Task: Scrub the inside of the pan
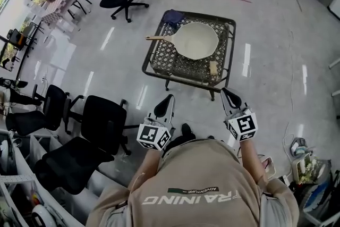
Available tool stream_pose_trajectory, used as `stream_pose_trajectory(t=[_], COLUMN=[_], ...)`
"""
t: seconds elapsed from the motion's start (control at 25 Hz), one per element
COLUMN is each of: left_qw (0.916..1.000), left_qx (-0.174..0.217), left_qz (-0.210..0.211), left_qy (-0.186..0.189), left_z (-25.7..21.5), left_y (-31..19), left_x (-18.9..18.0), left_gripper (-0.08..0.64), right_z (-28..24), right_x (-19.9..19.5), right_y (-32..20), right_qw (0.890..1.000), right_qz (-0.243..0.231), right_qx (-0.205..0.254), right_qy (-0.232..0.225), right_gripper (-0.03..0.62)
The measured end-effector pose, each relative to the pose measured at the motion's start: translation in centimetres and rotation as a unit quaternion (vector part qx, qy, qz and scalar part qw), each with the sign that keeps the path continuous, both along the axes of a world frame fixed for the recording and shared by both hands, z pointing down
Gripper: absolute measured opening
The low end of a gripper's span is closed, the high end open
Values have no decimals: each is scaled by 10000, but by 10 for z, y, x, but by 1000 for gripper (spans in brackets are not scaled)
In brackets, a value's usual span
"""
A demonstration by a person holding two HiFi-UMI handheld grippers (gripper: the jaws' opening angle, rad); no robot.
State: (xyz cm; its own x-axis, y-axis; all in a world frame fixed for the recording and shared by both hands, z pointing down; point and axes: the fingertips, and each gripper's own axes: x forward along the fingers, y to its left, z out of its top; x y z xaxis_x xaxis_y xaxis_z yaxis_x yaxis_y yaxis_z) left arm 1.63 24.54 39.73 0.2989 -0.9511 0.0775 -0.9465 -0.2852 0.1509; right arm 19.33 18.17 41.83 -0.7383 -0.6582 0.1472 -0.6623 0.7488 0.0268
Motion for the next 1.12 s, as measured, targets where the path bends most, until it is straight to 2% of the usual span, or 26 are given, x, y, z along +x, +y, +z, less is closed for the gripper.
stream_pose_trajectory(t=[0.12, 0.28, 0.64, 0.92, 1.12], left_qw=[9998, 9996, 9988, 9983, 9982], left_qx=[141, 229, -8, -223, -229], left_qz=[91, 177, 476, 490, 548], left_qy=[-133, -27, 98, 210, 103], left_z=[-9, -13, 12, 31, 28], left_y=[-16, -32, -59, -86, -115], left_x=[-21, -48, -87, -99, -89], left_gripper=[18, 18, 18, 18, 18], right_z=[-9, -22, 3, 9, 22], right_x=[-20, -47, -74, -89, -85], right_y=[-17, -32, -38, -67, -97], right_qw=[9998, 9997, 9983, 9983, 9986], right_qz=[105, 192, 541, 470, 399], right_qx=[7, 152, -173, -165, -248], right_qy=[-141, -82, 145, 286, 254], right_gripper=[17, 17, 17, 17, 17])
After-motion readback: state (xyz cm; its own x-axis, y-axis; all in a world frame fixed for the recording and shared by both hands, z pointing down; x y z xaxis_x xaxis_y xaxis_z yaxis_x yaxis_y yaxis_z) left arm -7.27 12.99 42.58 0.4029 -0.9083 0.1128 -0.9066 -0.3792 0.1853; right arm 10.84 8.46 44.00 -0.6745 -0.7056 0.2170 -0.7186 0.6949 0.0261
